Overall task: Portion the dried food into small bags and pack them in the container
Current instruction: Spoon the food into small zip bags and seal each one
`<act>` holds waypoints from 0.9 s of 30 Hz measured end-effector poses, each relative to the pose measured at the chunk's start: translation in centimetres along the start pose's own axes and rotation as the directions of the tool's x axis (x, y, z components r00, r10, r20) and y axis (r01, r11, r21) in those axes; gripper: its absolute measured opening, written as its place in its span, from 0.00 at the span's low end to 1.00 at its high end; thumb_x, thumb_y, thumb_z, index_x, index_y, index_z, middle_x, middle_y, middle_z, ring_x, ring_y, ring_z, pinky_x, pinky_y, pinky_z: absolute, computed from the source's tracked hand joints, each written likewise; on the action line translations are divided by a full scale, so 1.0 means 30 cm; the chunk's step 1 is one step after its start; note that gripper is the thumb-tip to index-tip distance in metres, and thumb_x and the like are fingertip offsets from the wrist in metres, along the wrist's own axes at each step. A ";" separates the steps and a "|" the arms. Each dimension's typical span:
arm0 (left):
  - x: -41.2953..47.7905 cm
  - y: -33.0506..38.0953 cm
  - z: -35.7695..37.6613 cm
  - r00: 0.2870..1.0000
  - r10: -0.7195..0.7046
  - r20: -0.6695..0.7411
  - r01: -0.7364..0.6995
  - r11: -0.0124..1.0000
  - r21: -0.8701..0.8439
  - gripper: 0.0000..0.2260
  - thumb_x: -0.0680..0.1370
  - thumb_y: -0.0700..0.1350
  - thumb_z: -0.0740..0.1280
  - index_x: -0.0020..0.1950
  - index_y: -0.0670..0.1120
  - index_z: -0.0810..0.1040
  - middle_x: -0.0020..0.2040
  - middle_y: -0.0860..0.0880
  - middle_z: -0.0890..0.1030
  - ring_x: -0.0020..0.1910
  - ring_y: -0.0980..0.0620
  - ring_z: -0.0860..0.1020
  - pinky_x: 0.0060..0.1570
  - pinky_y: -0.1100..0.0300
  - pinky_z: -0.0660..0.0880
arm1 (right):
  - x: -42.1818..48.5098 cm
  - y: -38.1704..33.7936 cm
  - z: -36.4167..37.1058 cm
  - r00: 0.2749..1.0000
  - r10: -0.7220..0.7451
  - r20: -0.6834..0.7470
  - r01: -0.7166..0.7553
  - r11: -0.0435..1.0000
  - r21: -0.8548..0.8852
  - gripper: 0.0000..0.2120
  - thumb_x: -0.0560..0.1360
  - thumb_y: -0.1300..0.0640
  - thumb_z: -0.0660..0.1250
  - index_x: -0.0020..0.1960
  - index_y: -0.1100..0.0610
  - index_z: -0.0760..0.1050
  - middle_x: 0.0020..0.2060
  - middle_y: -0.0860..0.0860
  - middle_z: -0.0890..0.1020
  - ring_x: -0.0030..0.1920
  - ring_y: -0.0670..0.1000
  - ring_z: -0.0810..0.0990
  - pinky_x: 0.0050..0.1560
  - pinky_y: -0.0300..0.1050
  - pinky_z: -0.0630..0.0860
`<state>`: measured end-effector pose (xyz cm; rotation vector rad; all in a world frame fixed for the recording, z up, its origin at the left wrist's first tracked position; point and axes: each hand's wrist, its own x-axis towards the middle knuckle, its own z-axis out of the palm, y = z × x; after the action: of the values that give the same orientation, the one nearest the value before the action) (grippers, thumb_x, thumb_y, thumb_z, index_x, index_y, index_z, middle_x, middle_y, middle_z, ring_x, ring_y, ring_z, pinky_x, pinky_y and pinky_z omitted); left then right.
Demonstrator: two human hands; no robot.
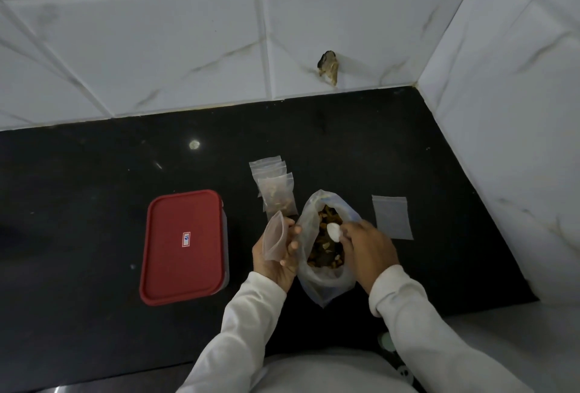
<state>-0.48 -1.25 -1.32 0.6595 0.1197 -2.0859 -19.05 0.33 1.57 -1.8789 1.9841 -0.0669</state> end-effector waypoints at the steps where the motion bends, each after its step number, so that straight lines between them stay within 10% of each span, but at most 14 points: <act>1: 0.002 0.000 0.002 1.000 0.011 -0.014 -0.010 1.000 0.016 0.15 0.76 0.50 0.61 0.47 0.41 0.80 0.40 0.43 0.80 0.26 0.52 0.80 0.15 0.68 0.70 | 0.012 -0.006 -0.001 1.000 -0.002 -0.022 0.002 1.000 -0.018 0.14 0.79 0.51 0.63 0.64 0.52 0.71 0.59 0.51 0.74 0.55 0.50 0.77 0.56 0.43 0.76; 16: 0.080 -0.009 0.022 0.953 0.112 -0.283 -0.065 0.983 0.170 0.18 0.81 0.54 0.61 0.43 0.44 0.83 0.36 0.46 0.82 0.26 0.53 0.78 0.18 0.67 0.69 | 0.076 -0.004 0.098 0.987 -0.150 0.061 0.149 0.989 0.011 0.27 0.76 0.53 0.69 0.71 0.59 0.67 0.66 0.58 0.73 0.65 0.55 0.74 0.67 0.46 0.68; 20: 0.093 -0.010 0.026 0.942 0.121 -0.313 -0.061 0.979 0.193 0.18 0.81 0.55 0.61 0.42 0.45 0.83 0.36 0.46 0.81 0.25 0.53 0.77 0.17 0.67 0.68 | 0.060 0.006 0.079 0.946 -0.321 -0.037 0.317 0.945 -0.083 0.35 0.53 0.54 0.84 0.57 0.63 0.79 0.50 0.58 0.83 0.49 0.57 0.84 0.50 0.51 0.80; 27: 0.107 -0.014 0.028 0.937 0.122 -0.329 -0.054 0.976 0.210 0.16 0.81 0.56 0.61 0.51 0.45 0.81 0.37 0.46 0.82 0.25 0.54 0.77 0.18 0.67 0.68 | 0.061 0.003 0.065 0.911 -0.409 0.052 0.412 0.896 -0.164 0.29 0.51 0.53 0.84 0.50 0.60 0.82 0.46 0.56 0.84 0.45 0.57 0.83 0.47 0.50 0.81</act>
<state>-2.57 -3.68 -2.27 1.1256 0.0753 -1.8953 -18.53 -0.96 -0.71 -2.3769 1.5906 0.0013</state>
